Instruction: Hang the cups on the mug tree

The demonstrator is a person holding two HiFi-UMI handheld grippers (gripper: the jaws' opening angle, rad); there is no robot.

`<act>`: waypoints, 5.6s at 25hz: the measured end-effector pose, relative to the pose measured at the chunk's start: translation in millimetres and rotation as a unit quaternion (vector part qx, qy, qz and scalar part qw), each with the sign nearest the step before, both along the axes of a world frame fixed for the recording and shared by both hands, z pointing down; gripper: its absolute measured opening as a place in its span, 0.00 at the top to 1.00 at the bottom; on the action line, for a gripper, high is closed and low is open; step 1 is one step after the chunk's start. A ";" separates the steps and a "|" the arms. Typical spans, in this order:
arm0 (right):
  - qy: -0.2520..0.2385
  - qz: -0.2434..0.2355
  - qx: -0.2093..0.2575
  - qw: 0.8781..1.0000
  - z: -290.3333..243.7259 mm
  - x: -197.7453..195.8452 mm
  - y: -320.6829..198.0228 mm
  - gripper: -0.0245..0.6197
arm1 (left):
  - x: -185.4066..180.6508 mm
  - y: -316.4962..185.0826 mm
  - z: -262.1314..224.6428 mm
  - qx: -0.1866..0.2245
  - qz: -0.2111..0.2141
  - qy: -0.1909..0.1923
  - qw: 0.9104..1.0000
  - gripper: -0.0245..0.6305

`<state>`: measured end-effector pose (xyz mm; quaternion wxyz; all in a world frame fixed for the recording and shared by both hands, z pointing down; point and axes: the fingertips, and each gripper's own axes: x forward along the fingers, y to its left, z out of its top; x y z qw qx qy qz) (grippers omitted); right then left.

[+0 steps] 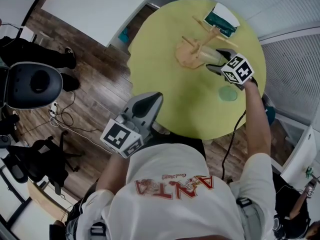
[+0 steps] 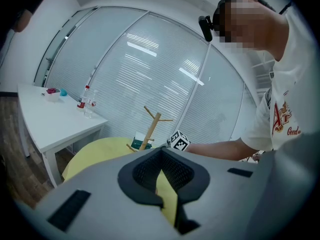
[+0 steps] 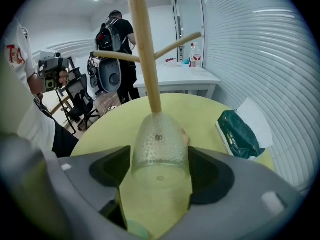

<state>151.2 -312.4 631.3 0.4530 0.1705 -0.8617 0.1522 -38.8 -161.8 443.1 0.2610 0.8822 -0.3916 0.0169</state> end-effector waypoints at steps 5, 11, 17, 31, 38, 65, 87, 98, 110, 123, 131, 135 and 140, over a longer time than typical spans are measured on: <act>-0.027 0.045 0.031 0.998 -27.1 3.6 2.6 0.39 | 0.4 0.4 -8.8 0.009 0.012 0.003 1.000 0.95; -0.099 0.174 0.101 0.975 -86.7 19.4 38.4 0.40 | 6.7 -5.0 -28.4 0.037 0.051 0.012 0.998 0.95; -0.220 0.282 0.154 0.921 -152.2 11.2 104.7 0.65 | 16.2 -0.8 -50.7 0.061 0.095 0.020 0.993 0.95; -0.291 0.344 0.332 0.828 -291.5 8.8 179.0 0.96 | 43.0 0.8 -104.8 0.127 0.146 0.034 0.981 0.95; -0.298 0.349 0.373 0.806 -331.3 22.8 190.3 0.96 | 57.6 3.8 -124.7 0.161 0.160 0.030 0.973 0.95; -0.258 0.368 0.347 0.823 -307.1 52.7 181.0 0.96 | 74.9 4.7 -129.2 0.156 0.164 0.035 0.973 0.95; 0.029 0.340 0.014 0.940 21.0 133.4 127.4 0.41 | 95.6 -8.0 -71.1 0.083 0.078 -0.033 0.993 0.95; 0.055 0.332 -0.034 0.941 80.5 135.4 119.6 0.43 | 79.3 -6.5 -64.5 0.065 0.038 -0.048 0.996 0.95; -0.188 0.418 0.031 0.888 -65.4 118.7 90.0 0.44 | 69.1 -6.2 -76.4 0.084 0.062 -0.020 0.994 0.95; -0.419 0.379 0.060 0.823 -233.1 67.4 28.9 0.44 | 41.9 0.7 -77.5 0.083 0.057 0.001 0.995 0.95; -0.472 0.344 0.005 0.812 -238.6 38.7 -6.1 0.44 | 21.1 2.6 -70.0 0.071 0.035 0.003 0.997 0.95; -0.480 0.326 -0.025 0.814 -232.8 24.0 -17.2 0.44 | 17.4 2.2 -68.1 0.067 0.028 0.004 0.997 0.95; -0.483 0.333 -0.047 0.808 -219.7 14.3 -25.5 0.44 | 15.9 0.6 -64.7 0.068 0.025 0.004 0.997 0.95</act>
